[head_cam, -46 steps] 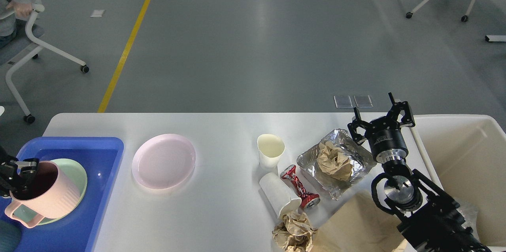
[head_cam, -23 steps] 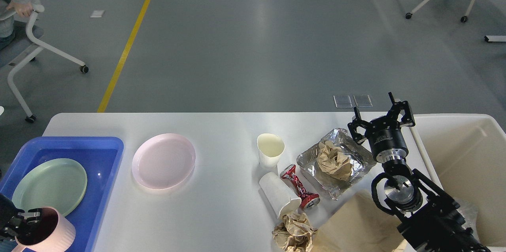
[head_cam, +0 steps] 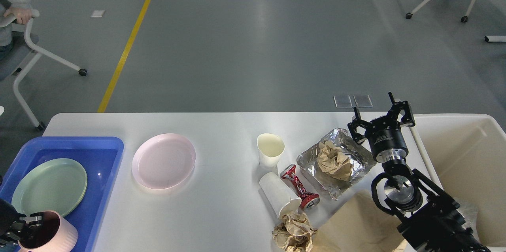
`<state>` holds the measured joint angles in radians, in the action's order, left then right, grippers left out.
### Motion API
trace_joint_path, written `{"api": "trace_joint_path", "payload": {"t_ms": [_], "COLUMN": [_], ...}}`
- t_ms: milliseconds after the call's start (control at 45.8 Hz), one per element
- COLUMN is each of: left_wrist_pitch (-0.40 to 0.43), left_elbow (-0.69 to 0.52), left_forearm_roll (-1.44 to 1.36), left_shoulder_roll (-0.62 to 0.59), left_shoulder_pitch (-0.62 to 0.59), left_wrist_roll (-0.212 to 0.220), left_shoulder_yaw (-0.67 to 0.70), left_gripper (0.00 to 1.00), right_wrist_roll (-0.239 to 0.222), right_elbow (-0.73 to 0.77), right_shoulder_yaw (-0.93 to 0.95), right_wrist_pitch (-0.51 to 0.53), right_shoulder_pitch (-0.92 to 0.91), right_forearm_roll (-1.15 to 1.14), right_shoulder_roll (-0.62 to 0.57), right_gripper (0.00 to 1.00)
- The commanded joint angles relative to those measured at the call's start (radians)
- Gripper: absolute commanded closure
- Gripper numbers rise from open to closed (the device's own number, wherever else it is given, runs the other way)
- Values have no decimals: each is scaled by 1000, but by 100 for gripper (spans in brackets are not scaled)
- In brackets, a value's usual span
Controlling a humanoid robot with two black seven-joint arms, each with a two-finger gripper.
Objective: Tidy desktop
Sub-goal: 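Lift the pink mug and lower it into the blue tray, then open the left gripper and raise it away from the tray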
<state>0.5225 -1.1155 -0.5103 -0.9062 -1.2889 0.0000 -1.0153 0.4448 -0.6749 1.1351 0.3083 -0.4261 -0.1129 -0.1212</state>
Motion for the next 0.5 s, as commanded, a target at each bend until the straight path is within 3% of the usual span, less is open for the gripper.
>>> {"api": "trace_joint_path", "payload": {"t_ms": [0,87,175,481], "left_wrist_pitch": [-7,-7,-6,11], "left_elbow": [-1,-1,-1,-10], "left_forearm_roll": [7,10,10,10], "left_shoulder_roll": [1,1,1,13], "left_shoulder_pitch": [-1,2,-1,-10], "left_wrist_roll": [1,1,0,9], "left_shoulder_yaw": [0,-2,0,-17], "left_gripper": [57,29,10,5], "right_wrist_roll": [0,0,0,0], "right_elbow": [0,0,0,0], "right_shoulder_yaw": [0,0,0,0], "right_wrist_pitch": [0,0,0,0], "right_shoulder_pitch": [0,0,0,0], "right_forearm_roll": [1,1,1,1], "right_shoulder_roll": [0,0,0,0], "right_gripper": [0,0,0,0]}}
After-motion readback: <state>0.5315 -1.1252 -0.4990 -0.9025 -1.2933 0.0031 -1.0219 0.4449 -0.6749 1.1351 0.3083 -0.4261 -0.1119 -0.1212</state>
